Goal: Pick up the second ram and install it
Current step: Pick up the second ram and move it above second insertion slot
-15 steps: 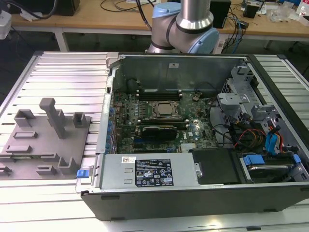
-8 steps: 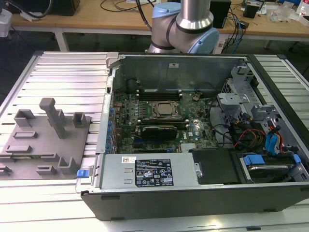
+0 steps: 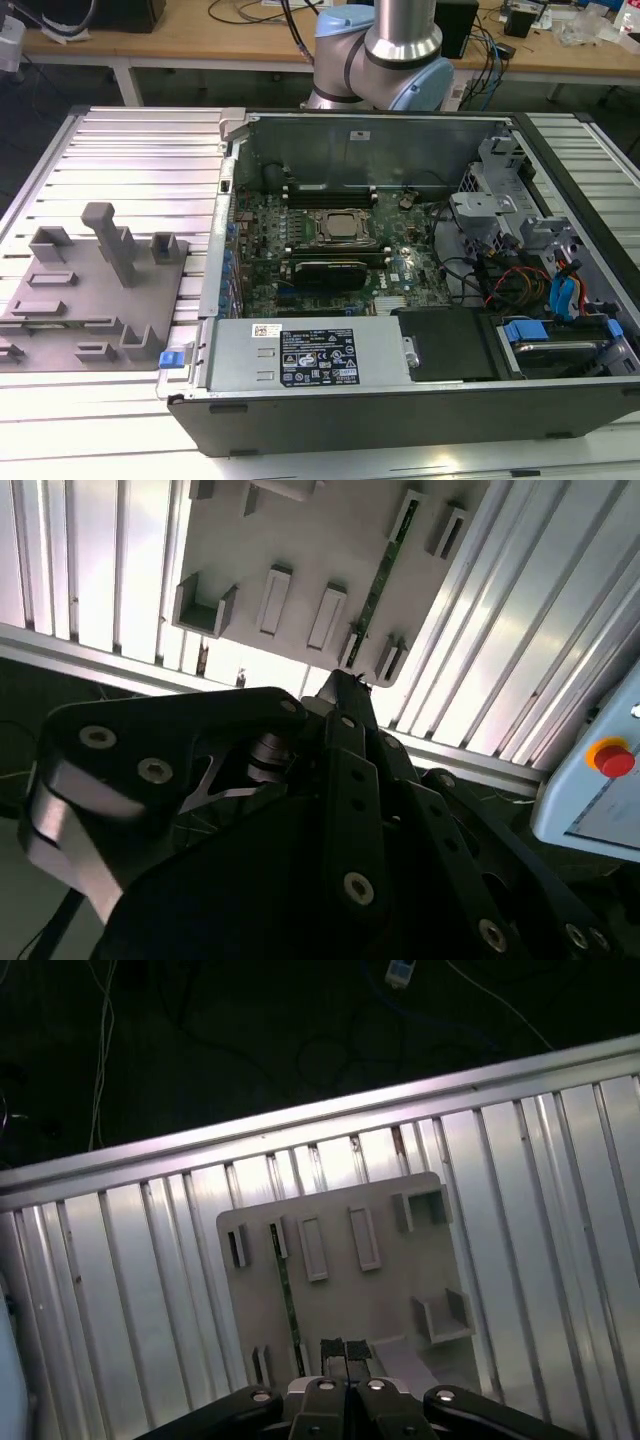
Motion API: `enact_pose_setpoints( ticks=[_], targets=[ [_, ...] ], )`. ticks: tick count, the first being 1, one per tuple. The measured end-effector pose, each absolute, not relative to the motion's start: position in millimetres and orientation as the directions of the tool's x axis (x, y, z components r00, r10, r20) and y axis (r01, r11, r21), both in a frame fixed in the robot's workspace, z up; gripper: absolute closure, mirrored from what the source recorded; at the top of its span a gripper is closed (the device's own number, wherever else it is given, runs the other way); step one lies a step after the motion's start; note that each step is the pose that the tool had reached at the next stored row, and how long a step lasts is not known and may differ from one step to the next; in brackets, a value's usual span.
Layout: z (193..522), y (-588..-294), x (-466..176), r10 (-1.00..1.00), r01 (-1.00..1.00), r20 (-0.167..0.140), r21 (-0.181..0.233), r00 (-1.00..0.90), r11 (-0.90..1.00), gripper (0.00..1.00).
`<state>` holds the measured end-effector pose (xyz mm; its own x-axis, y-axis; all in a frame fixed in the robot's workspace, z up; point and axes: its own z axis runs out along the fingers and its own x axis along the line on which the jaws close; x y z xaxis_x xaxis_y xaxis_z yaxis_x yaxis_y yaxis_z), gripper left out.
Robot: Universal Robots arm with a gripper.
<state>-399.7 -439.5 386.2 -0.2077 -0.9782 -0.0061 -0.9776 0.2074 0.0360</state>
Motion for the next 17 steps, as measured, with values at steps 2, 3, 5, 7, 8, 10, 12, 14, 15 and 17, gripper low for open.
enact_pose_setpoints(
  ticks=[2,3,5,7,8,10,12,14,15,17],
  targets=[
    [386.2,-439.4,-399.7,-0.984,-0.984,-0.006,0.036,-0.176,0.176,0.89],
    [386.2,-439.4,-399.7,-0.987,-0.987,-0.006,0.036,-0.159,0.158,0.89],
    [386.2,-439.4,-399.7,-0.991,-0.99,-0.006,0.036,-0.133,0.133,0.89],
    [386.2,-439.4,-399.7,-0.992,-0.991,-0.006,0.036,-0.129,0.129,0.89],
    [386.2,-439.4,-399.7,-0.992,-0.991,-0.006,0.036,-0.129,0.129,0.89],
    [386.2,-439.4,-399.7,-0.992,-0.991,-0.006,0.036,-0.129,0.129,0.89],
    [386.2,-439.4,-399.7,-0.992,-0.991,-0.006,0.036,-0.129,0.128,0.89],
    [386.2,-439.4,-399.7,-0.992,-0.991,-0.006,0.036,-0.128,0.128,0.76],
    [386.2,-439.4,-399.7,-0.992,-0.991,-0.006,0.036,-0.128,0.128,0.7],
    [386.2,-439.4,-399.7,-0.992,-0.991,-0.006,0.036,-0.128,0.127,0.64]
  ],
)
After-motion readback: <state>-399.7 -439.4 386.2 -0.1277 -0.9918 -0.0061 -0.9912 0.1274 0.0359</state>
